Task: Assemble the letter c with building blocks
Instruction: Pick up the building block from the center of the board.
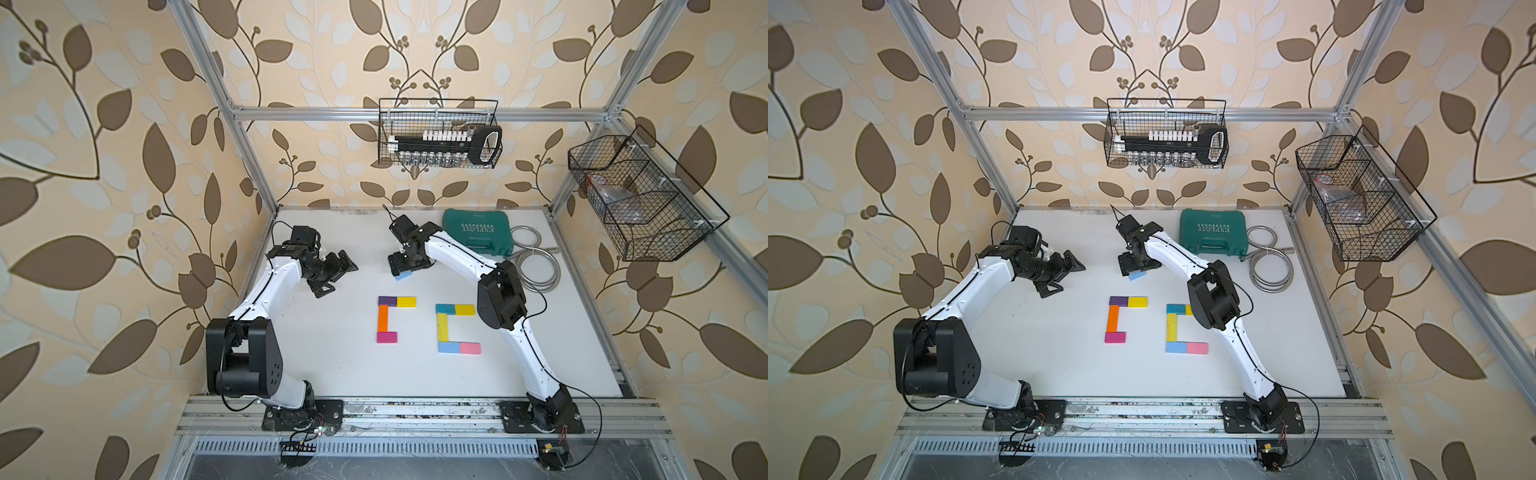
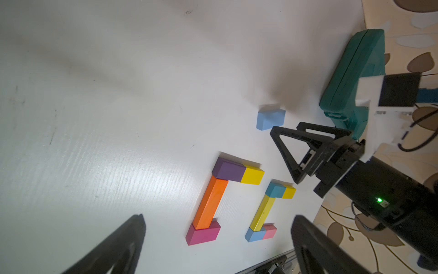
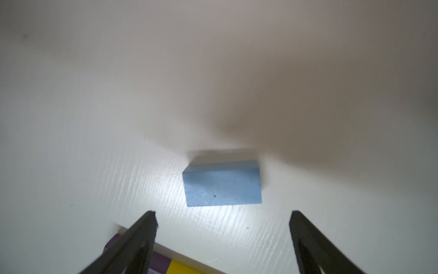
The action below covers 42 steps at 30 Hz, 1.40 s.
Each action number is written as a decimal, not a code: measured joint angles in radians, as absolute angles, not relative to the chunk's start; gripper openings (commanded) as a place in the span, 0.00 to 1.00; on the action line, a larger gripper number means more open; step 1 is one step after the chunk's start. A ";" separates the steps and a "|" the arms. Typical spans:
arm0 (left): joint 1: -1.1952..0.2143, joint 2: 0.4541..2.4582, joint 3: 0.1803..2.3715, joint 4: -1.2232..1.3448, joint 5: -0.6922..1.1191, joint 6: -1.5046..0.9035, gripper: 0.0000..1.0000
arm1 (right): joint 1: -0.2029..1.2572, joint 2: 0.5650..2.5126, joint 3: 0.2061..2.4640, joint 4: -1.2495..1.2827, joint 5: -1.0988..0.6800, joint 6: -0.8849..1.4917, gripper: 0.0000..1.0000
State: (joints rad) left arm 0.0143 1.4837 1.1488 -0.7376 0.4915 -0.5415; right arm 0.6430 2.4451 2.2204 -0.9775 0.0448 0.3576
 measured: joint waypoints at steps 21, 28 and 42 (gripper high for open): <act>0.014 1.491 1.149 -0.733 0.493 -0.542 0.99 | 0.643 2.571 2.345 -0.999 0.049 0.339 0.67; 0.014 1.503 1.148 -0.730 0.494 -0.542 0.99 | 0.645 2.569 2.344 -0.986 0.047 0.346 0.34; 0.014 1.502 1.142 -0.730 0.494 -0.542 0.99 | 0.648 2.398 2.272 -0.956 0.033 0.402 0.27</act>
